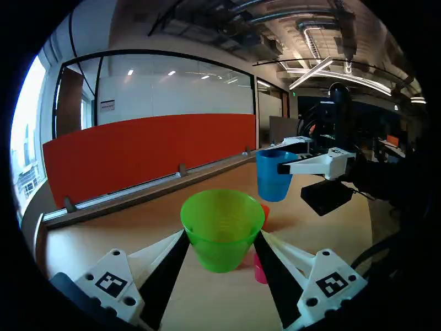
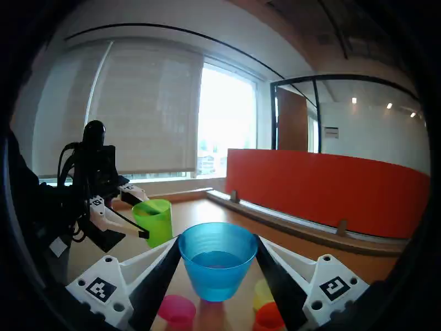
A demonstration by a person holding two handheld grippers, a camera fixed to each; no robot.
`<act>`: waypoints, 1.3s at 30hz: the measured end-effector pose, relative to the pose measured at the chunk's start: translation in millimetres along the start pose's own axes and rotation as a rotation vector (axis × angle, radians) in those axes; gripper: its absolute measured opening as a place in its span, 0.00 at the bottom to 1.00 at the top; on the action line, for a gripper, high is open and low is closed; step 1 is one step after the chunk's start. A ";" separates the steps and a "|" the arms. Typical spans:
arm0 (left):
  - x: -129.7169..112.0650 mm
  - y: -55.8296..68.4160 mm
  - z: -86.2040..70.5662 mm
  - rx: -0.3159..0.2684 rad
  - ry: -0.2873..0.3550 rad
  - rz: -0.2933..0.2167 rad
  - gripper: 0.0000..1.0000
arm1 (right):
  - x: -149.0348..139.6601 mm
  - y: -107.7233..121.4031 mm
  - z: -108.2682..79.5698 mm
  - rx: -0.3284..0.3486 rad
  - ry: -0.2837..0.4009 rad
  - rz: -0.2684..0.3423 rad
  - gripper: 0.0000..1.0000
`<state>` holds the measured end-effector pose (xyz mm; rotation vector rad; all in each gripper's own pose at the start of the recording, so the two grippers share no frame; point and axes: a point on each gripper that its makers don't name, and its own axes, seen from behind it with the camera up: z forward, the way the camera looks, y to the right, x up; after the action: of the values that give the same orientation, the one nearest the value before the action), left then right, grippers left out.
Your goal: Pour water
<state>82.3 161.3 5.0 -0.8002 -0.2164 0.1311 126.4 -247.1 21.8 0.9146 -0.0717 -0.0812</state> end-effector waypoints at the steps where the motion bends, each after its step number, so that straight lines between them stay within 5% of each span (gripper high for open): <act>1: 0.6 0.2 -0.1 0.000 0.001 0.000 0.81 | 1.7 -0.2 -0.2 0.000 0.008 0.002 0.93; 23: 12.9 -9.0 -5.0 0.030 0.056 -0.017 0.82 | 9.7 -1.2 -1.9 -0.002 0.019 -0.006 0.93; 39: 19.4 0.7 -3.7 0.002 0.096 -0.032 0.82 | 13.5 -3.6 -3.4 0.000 0.016 -0.014 0.93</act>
<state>102.0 163.0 4.8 -0.7983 -0.1386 0.0624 140.0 -248.1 17.3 0.9159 -0.0508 -0.0869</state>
